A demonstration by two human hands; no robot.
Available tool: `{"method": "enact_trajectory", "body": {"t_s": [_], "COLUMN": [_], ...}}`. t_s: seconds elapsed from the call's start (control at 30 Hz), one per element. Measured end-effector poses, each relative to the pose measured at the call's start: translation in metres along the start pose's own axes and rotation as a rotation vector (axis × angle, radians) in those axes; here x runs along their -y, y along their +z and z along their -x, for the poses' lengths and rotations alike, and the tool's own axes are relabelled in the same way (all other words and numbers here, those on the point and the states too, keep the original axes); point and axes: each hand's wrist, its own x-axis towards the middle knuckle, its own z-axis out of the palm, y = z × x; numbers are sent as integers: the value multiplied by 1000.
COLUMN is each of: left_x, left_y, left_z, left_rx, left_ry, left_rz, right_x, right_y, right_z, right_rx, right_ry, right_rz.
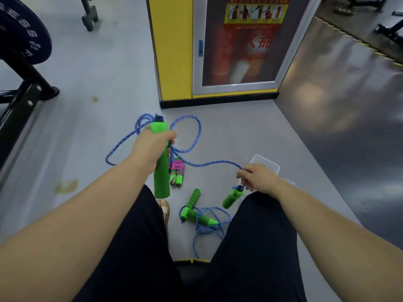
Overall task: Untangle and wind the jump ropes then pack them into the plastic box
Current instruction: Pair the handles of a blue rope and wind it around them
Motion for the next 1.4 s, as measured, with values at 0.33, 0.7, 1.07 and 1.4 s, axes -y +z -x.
{"method": "enact_trajectory", "body": {"t_s": [0.33,0.7,1.07,1.4], "left_x": [9,-5,-21,8], "left_y": [51,45,51,22], "left_z": [32,19,19,-8], "left_rx": [488,187,375,146], "left_ry": [148,7,-274,-510], "left_rz": [-142,193,585,314], "right_x": [117,59,27,17], "right_y": [0,12,51,27], "right_z": [28,24,13,13], "right_rx": [6,-208,41,-101], "right_ry": [-386,-197,-365,185], "right_rz": [-488,-935,-369,-879]}}
